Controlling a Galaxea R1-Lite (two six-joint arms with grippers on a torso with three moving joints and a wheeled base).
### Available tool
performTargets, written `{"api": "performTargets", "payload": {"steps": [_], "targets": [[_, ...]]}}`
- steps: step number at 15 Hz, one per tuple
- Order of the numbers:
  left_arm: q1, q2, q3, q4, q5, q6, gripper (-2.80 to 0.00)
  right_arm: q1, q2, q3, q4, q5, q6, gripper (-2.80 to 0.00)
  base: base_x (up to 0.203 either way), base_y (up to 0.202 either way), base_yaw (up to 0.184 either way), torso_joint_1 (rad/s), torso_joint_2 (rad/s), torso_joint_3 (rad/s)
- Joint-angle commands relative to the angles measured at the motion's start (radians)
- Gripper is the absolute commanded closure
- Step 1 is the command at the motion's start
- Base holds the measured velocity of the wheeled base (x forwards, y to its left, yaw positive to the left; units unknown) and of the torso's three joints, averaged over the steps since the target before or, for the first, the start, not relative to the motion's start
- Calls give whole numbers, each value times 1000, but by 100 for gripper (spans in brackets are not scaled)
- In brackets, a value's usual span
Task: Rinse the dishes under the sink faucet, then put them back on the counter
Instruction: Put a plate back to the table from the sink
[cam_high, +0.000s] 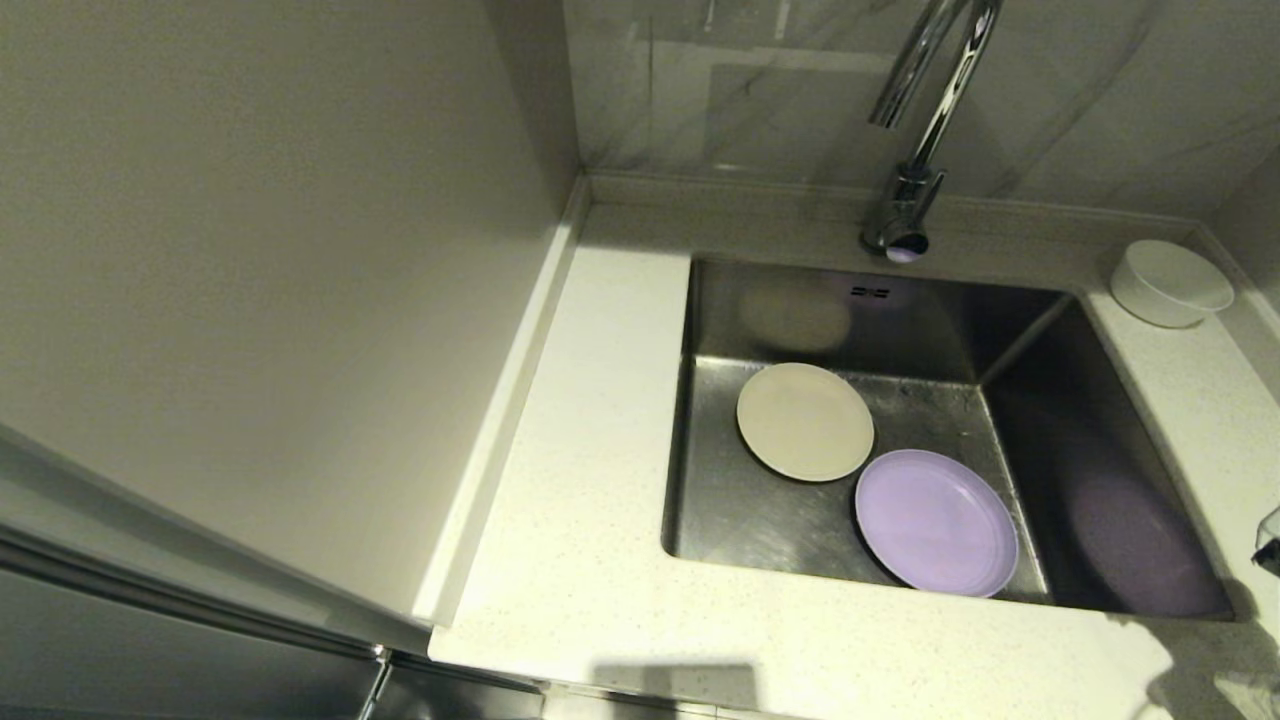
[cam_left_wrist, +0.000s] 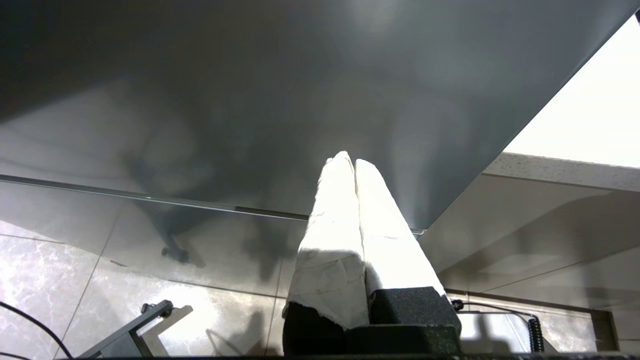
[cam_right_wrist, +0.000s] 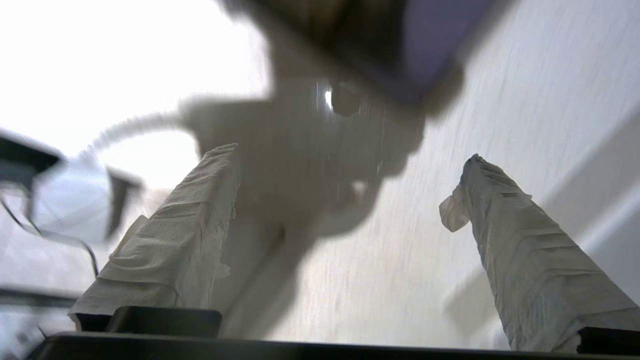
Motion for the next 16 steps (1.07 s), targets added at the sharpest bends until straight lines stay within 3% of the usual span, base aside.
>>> {"api": "performTargets", "payload": {"steps": [1,7,10,16], "targets": [[-1,-3,0,-1,0,0,0,3,-36,39,0,-32,-25,-280,0,0,0,0,0,0],[0,-3,0,-1,0,-1,0,1,126,-105,-26,-21,-110,-280,0,0,0,0,0,0],[0,-3,0,-1,0,-1,0,1,88,-95,-31,42,-155,-280,0,0,0,0,0,0],[0,-3,0,-1,0,0,0,-8,79,-91,-31,86,-183,-280,0,0,0,0,0,0]]}}
